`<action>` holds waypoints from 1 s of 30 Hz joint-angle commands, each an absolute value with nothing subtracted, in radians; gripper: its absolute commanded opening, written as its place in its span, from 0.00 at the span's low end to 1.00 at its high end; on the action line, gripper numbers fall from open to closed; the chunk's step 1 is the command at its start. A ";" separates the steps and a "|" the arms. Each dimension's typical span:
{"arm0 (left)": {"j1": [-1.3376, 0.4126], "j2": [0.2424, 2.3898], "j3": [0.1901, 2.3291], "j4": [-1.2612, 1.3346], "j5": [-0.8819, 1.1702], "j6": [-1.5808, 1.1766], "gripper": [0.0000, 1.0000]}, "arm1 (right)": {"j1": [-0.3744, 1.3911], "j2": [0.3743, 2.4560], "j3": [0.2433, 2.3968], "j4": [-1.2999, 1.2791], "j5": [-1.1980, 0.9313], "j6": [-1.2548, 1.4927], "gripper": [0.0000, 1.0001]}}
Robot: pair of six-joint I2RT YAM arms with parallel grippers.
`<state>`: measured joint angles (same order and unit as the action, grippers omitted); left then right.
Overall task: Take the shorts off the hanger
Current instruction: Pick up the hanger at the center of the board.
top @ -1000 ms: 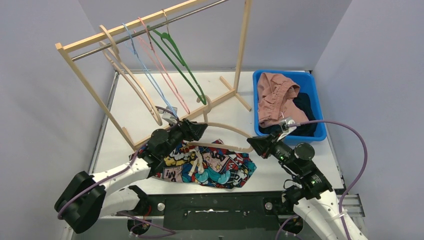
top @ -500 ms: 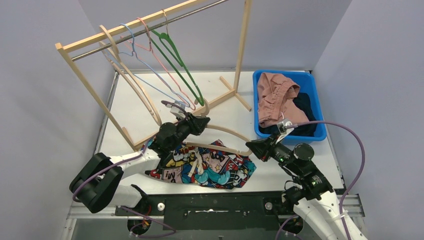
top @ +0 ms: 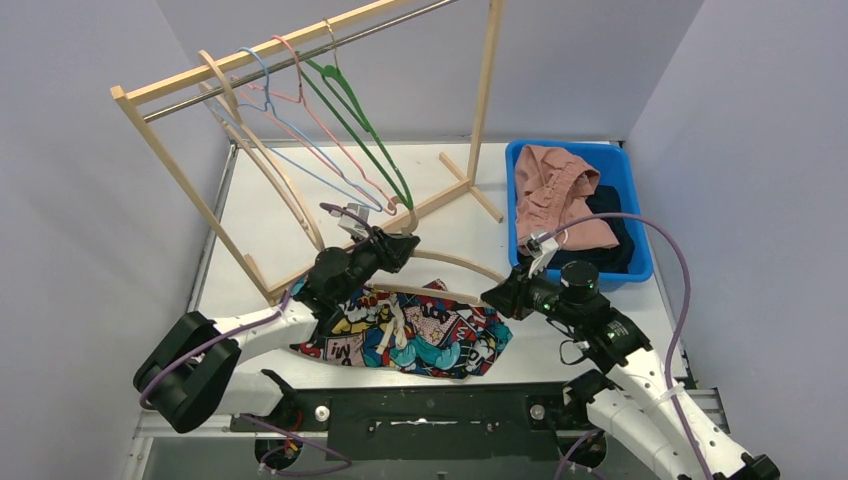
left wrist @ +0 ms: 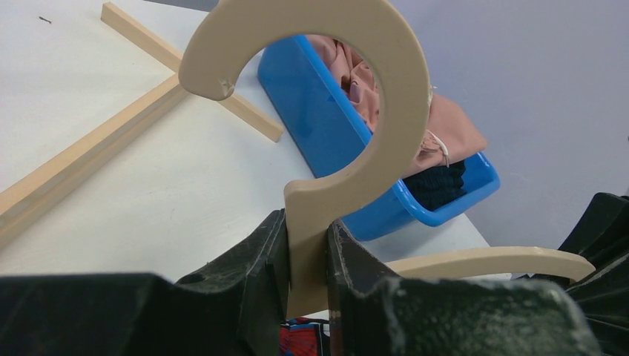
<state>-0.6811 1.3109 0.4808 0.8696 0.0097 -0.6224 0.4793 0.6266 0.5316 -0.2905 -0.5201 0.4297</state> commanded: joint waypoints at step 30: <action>-0.688 0.612 0.429 0.130 -0.066 -0.441 0.65 | 0.483 0.372 0.719 -0.017 -0.193 0.264 0.00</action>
<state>-0.6880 0.6960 0.3767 0.3443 0.0326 -0.5625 0.4850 0.3279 0.6868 -0.2752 -0.1719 0.3122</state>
